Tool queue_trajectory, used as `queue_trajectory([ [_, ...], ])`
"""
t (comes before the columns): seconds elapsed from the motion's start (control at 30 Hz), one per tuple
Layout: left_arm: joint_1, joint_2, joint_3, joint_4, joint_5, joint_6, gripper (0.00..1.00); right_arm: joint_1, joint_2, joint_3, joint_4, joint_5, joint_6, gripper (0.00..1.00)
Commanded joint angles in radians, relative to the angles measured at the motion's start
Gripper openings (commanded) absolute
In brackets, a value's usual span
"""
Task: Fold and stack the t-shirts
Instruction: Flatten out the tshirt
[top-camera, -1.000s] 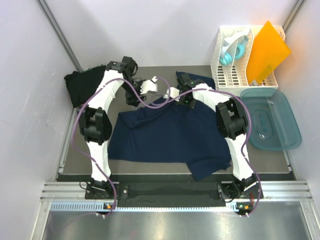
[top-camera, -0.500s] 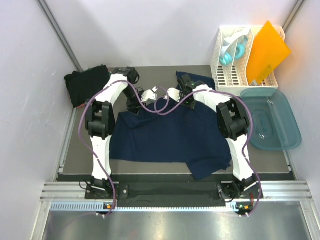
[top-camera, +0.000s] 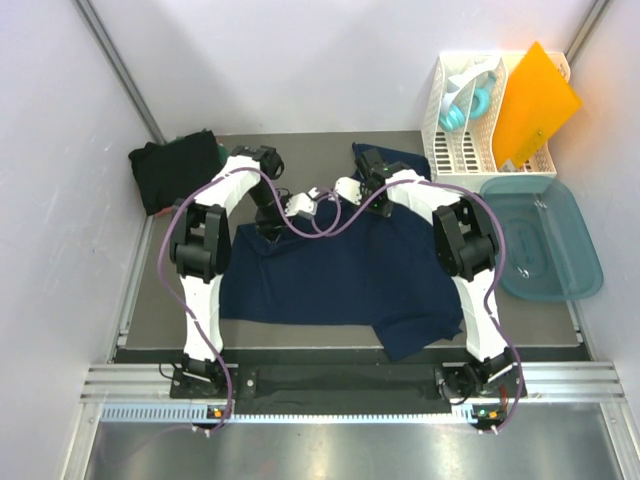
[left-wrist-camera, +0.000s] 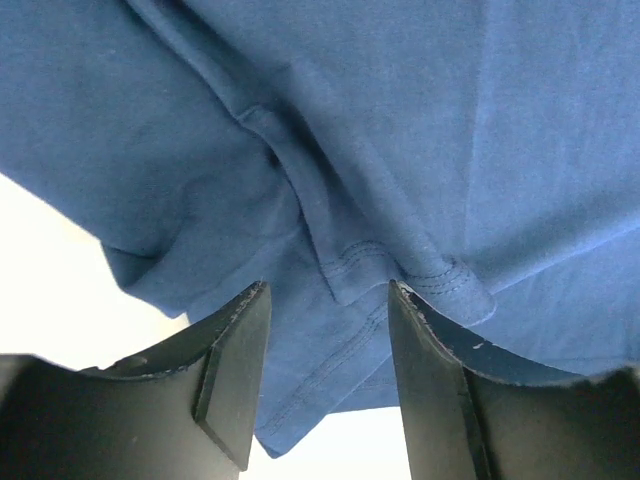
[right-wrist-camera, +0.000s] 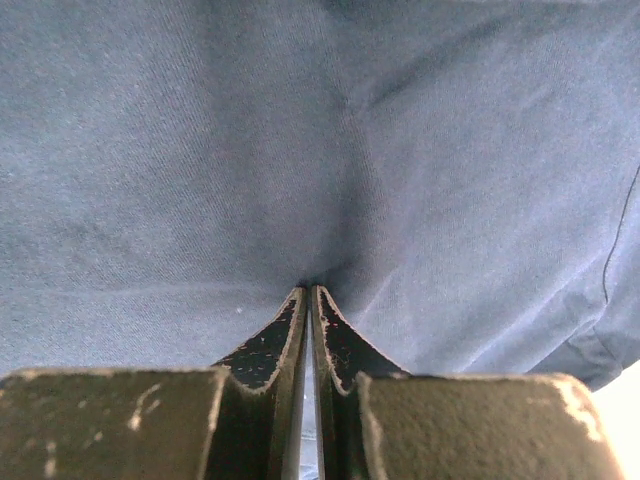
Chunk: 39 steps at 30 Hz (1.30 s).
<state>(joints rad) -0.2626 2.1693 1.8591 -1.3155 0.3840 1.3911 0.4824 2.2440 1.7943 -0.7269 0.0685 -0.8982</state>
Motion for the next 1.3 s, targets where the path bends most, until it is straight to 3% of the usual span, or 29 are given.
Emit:
queue_trajectory([
  [0.0, -0.006, 0.040, -0.003, -0.191, 0.000, 0.019, 0.56, -0.007, -0.006, 0.036, 0.000, 0.014, 0.008, 0.05],
  [0.3, -0.029, 0.032, -0.087, -0.191, -0.028, 0.042, 0.57, -0.007, -0.014, 0.033, -0.014, 0.016, 0.018, 0.04],
  [0.47, -0.026, 0.109, -0.037, -0.191, -0.057, -0.017, 0.53, -0.007, -0.004, 0.057, -0.029, 0.013, 0.025, 0.04],
  [0.73, -0.027, 0.081, -0.017, -0.191, -0.037, -0.021, 0.47, -0.007, -0.009, 0.043, -0.029, 0.016, 0.022, 0.02],
  [0.87, -0.026, 0.063, 0.000, -0.191, -0.036, -0.030, 0.34, -0.007, -0.007, 0.042, -0.017, 0.013, 0.022, 0.01],
  [0.93, -0.027, 0.049, 0.003, -0.192, -0.037, -0.033, 0.23, -0.007, -0.003, 0.045, -0.014, 0.016, 0.021, 0.01],
  [1.0, -0.029, 0.044, 0.006, -0.191, -0.042, -0.038, 0.00, -0.007, 0.000, 0.045, -0.011, 0.014, 0.022, 0.01],
  [1.27, -0.029, 0.032, 0.035, -0.192, -0.062, -0.067, 0.00, -0.007, 0.006, 0.051, -0.006, 0.014, 0.018, 0.01],
])
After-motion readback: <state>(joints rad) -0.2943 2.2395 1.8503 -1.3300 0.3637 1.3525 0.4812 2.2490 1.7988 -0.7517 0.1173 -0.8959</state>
